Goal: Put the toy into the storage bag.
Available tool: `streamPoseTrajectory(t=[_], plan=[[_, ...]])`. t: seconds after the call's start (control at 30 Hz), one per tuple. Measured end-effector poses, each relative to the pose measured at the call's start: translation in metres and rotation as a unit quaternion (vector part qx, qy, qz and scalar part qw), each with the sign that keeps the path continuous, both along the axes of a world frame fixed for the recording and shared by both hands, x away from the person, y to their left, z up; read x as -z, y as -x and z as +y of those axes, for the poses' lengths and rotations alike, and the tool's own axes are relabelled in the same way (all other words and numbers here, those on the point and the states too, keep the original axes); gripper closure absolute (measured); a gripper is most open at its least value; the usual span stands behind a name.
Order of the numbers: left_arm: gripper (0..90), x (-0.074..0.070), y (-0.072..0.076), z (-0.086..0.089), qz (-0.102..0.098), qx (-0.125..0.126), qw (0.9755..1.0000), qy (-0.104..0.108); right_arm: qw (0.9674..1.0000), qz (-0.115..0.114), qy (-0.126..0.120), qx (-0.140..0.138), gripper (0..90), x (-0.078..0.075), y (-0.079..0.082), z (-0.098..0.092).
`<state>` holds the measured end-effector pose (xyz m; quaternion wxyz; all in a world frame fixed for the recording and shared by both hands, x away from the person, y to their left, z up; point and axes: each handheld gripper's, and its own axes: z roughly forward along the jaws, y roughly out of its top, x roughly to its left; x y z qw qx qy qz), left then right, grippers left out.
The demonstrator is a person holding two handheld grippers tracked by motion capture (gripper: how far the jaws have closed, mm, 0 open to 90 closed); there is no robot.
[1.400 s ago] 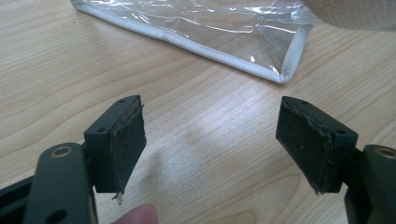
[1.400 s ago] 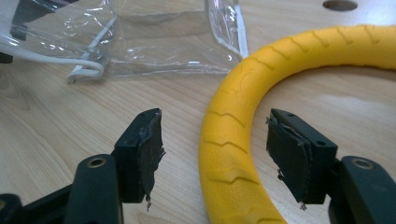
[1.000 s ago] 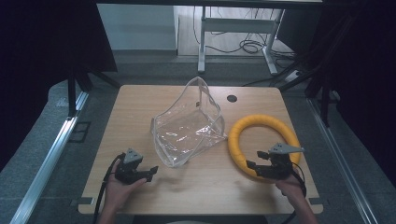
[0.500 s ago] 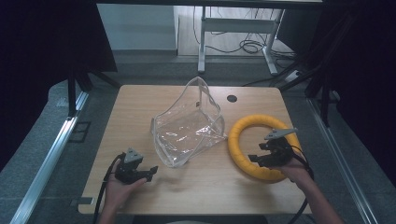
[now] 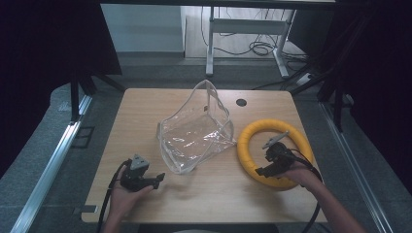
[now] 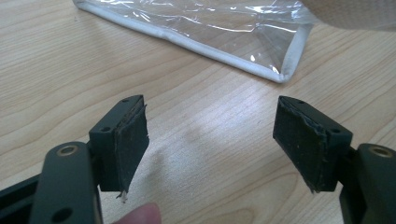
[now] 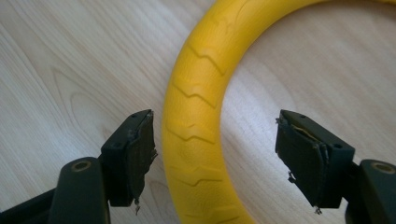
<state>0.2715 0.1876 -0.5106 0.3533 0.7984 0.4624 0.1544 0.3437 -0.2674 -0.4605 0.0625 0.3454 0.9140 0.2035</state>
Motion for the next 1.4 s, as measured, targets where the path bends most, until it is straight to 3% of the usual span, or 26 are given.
streamPoseTrajectory(t=[0.1,0.17,0.23,0.6,0.7,0.83,0.93,1.03,1.23,1.27,1.3,1.4], plan=[[26.4,0.001,-0.001,0.000,0.001,-0.001,1.0000,-0.002,0.9997,0.012,0.017,-0.011,28.5,0.004,-0.001,0.004],[26.4,0.001,-0.001,-0.001,0.002,-0.001,1.0000,-0.003,0.9982,0.024,0.049,-0.025,28.5,0.011,-0.002,0.011],[26.1,0.001,-0.001,-0.001,0.001,-0.003,1.0000,-0.003,0.9969,0.031,0.065,-0.031,28.6,0.015,-0.003,0.015],[26.0,0.001,-0.001,0.000,0.001,-0.006,1.0000,-0.003,0.9919,0.045,0.105,-0.056,35.1,0.035,-0.002,0.027],[25.9,0.001,0.000,0.000,0.003,-0.003,0.9999,0.009,0.9902,0.050,0.115,-0.061,39.4,0.040,-0.003,0.031],[25.9,0.001,-0.001,0.000,0.003,-0.005,1.0000,0.006,0.9908,0.062,0.107,-0.054,50.6,0.040,-0.007,0.030],[25.9,0.001,-0.001,0.001,0.003,-0.006,1.0000,0.006,0.9914,0.075,0.093,-0.053,51.0,0.039,-0.010,0.027],[25.9,0.001,-0.001,0.001,0.003,-0.005,1.0000,0.006,0.9920,0.074,0.087,-0.053,51.1,0.038,-0.010,0.025],[25.9,0.001,-0.001,0.002,0.002,-0.008,0.9999,0.008,0.9962,0.065,0.031,-0.049,51.3,0.023,-0.009,0.011],[26.0,0.001,-0.001,0.001,0.002,-0.008,0.9999,0.008,0.9969,0.062,0.008,-0.048,51.3,0.016,-0.010,0.005],[26.0,0.001,-0.001,0.001,0.002,-0.008,0.9999,0.008,0.9969,0.062,0.008,-0.048,51.3,0.016,-0.010,0.005],[25.9,0.001,-0.001,0.001,0.002,-0.008,0.9999,0.007,0.9970,0.058,-0.026,-0.044,51.3,0.005,-0.012,-0.004]])
